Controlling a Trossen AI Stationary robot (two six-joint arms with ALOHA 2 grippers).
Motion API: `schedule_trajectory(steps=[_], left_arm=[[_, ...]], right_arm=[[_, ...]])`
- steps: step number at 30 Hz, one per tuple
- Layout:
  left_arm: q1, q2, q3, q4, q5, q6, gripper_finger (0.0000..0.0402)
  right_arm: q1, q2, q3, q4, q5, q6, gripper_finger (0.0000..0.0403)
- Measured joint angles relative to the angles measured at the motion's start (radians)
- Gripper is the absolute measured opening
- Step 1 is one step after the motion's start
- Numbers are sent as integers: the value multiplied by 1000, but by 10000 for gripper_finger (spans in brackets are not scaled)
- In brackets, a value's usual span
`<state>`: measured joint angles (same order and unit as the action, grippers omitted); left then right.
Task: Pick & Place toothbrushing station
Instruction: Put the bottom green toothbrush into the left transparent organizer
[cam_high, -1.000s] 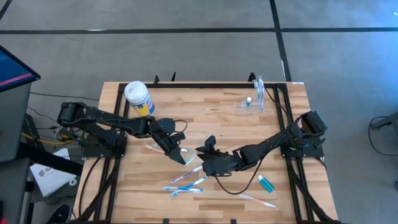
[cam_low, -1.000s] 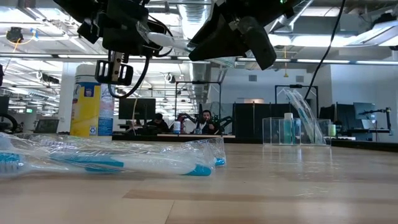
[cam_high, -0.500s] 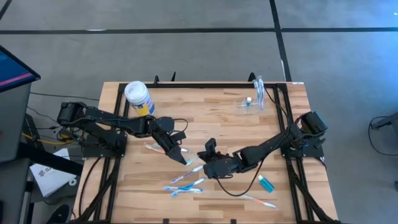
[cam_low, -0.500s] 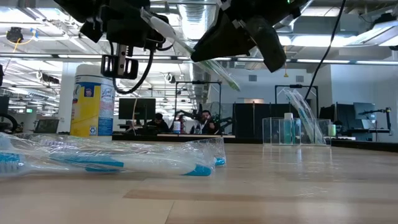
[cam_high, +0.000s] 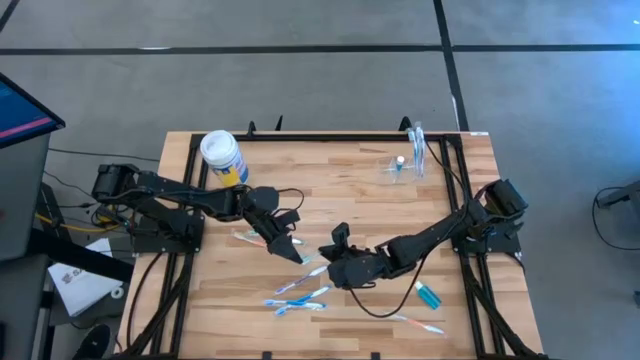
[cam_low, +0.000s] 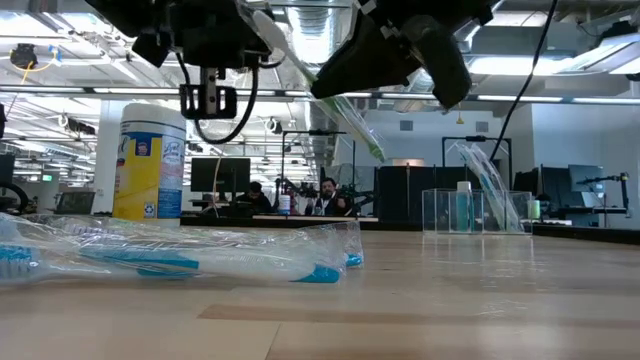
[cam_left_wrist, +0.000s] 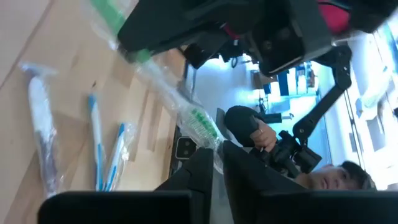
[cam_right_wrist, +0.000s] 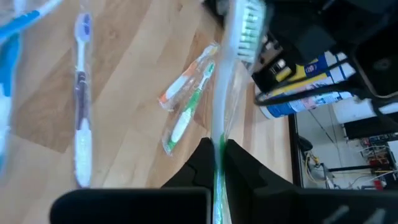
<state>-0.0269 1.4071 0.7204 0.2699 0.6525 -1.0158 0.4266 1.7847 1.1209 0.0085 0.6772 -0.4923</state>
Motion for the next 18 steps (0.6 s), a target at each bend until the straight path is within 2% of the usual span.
schedule_trajectory(steps=[6,12,18], left_arm=[[-9,0,-1,114,-1,82,64],[-14,0,0,135,-2,121,100],[-14,0,0,149,-2,215,115]], right_arm=[[12,-2,2,6,5,19,5],[20,-33,2,-48,3,60,5],[26,-84,2,-127,4,156,5]])
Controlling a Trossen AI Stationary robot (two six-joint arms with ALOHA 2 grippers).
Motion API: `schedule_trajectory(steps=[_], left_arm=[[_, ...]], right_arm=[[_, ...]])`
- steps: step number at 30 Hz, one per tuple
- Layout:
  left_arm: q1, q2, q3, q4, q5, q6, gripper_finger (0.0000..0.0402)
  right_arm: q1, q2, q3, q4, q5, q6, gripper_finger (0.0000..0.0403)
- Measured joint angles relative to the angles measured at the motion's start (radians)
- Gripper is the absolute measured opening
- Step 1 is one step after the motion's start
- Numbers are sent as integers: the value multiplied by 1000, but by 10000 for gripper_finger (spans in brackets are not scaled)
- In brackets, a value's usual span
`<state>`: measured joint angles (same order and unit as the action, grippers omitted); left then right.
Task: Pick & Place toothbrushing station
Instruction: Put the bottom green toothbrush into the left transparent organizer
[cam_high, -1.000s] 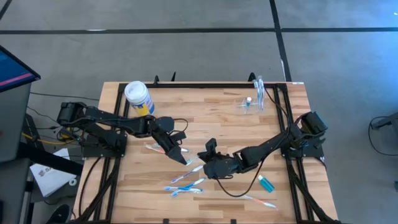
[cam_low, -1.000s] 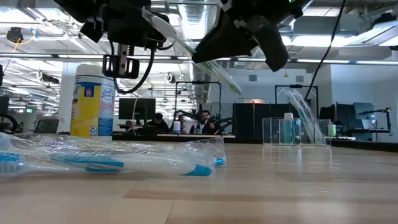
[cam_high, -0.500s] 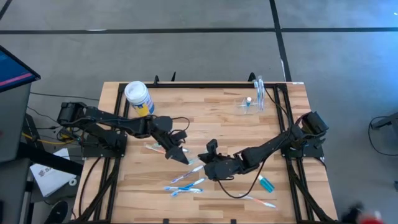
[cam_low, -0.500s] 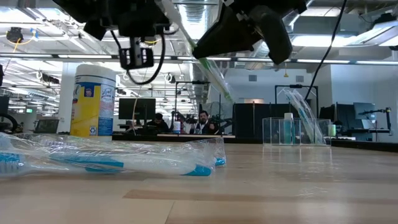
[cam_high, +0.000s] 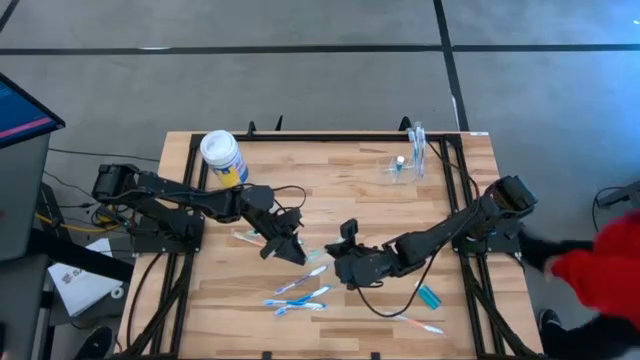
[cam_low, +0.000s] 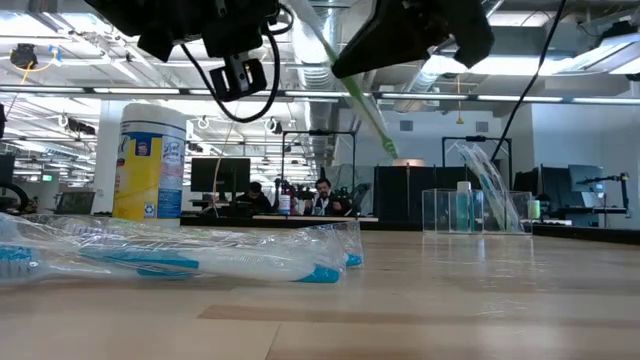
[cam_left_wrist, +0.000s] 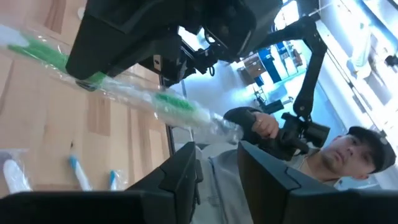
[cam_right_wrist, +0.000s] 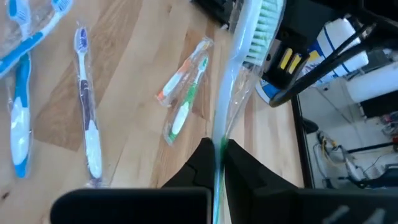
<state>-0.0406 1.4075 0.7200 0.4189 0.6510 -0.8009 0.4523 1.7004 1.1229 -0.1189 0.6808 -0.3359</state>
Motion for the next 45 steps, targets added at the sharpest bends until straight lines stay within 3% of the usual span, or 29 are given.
schedule_trajectory(steps=[15,30,39,45], left_arm=[[-47,-64,-4,5,-61,149,104],[-80,-66,-4,9,-210,247,104],[-92,-66,-7,10,-302,337,104],[-125,-66,-36,10,-425,378,104]], right_arm=[[-23,-37,-14,-57,54,161,4],[-103,-346,-363,303,74,223,4],[-215,-413,-462,413,108,248,3],[-280,-413,-498,472,133,250,3]])
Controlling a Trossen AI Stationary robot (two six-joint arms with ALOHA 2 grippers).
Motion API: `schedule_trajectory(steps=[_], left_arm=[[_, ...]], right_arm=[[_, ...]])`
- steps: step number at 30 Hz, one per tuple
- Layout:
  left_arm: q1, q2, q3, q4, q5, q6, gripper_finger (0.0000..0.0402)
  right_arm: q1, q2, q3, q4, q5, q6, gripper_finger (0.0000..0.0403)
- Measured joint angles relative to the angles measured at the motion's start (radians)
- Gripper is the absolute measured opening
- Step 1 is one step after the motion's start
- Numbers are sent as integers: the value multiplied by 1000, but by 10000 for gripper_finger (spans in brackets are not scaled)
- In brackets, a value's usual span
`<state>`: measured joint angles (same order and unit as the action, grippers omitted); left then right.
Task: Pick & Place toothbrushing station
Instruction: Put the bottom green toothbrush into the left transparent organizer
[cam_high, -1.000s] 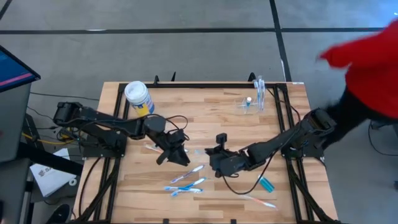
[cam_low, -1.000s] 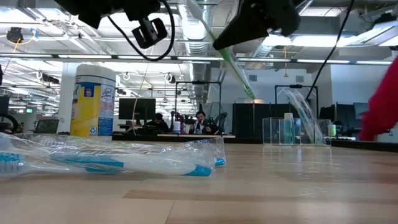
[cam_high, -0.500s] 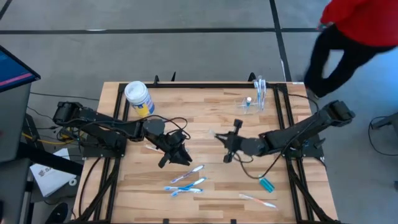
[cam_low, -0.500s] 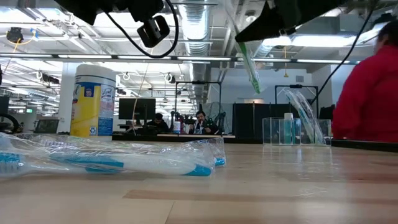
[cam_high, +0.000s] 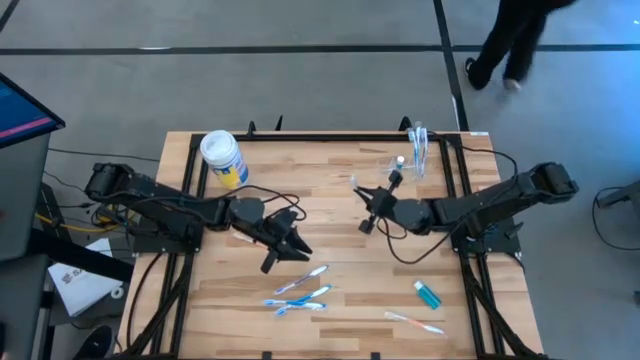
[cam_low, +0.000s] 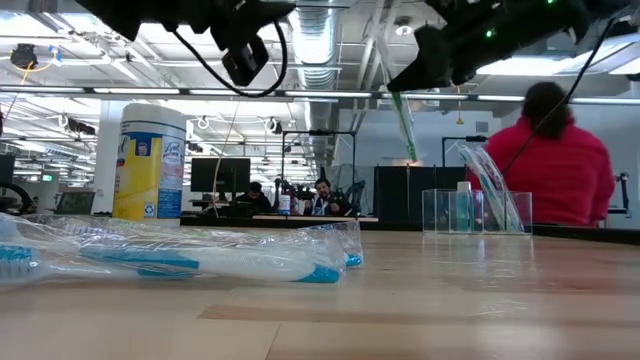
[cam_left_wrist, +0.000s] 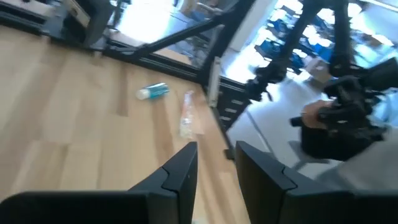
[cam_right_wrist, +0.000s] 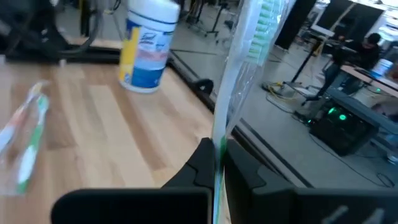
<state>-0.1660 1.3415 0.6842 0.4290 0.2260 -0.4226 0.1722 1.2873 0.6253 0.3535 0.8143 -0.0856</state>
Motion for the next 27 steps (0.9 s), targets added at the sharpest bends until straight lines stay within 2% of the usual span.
schedule_trajectory(steps=[3,15,27], left_arm=[[-16,0,-13,-3,-59,0,104],[-38,0,-61,8,-172,0,104],[-45,0,-79,45,-211,0,104]], right_arm=[[-36,0,-27,26,0,0,3],[-182,-18,-79,111,-1,1,3],[-312,-79,-91,75,-3,21,3]])
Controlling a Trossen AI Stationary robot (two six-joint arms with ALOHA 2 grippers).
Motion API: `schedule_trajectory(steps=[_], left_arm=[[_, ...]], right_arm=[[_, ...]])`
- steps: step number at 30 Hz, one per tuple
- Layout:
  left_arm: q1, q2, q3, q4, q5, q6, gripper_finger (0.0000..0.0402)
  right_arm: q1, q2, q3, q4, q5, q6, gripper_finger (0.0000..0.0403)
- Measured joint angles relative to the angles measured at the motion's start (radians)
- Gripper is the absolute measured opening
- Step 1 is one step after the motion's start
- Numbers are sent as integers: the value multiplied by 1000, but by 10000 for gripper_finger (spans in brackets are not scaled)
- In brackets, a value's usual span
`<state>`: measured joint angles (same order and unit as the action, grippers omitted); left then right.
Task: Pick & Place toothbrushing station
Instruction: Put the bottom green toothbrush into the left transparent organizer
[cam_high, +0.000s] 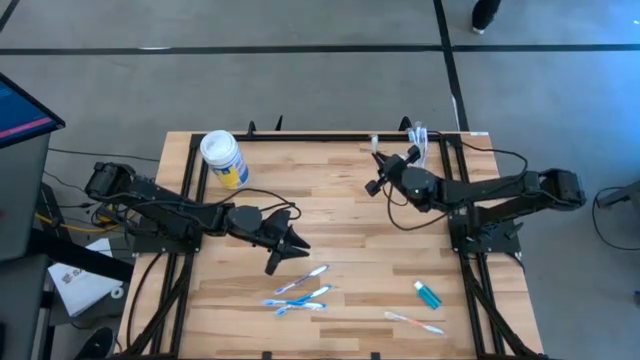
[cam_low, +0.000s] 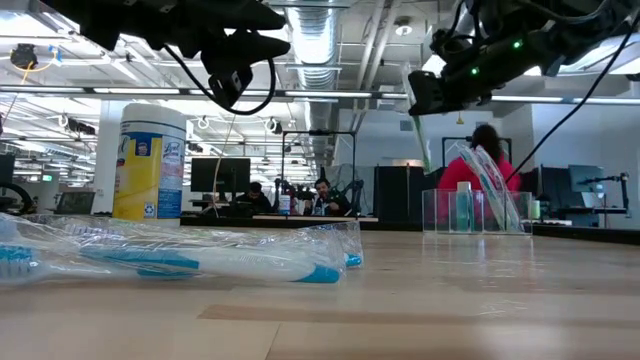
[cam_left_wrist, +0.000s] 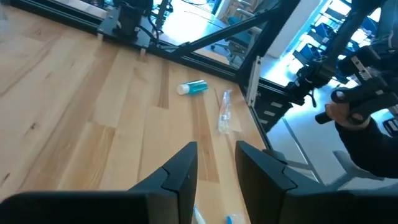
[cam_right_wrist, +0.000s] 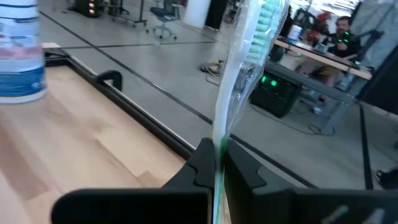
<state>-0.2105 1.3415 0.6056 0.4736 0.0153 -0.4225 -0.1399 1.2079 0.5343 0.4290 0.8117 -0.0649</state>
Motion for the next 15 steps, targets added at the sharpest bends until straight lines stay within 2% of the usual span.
schedule_trajectory(steps=[10,15], left_arm=[[-13,0,0,0,-16,6,104],[-13,0,0,0,-16,7,104]], right_arm=[[-102,8,0,-31,-5,51,3],[-164,8,0,-96,-70,111,3]])
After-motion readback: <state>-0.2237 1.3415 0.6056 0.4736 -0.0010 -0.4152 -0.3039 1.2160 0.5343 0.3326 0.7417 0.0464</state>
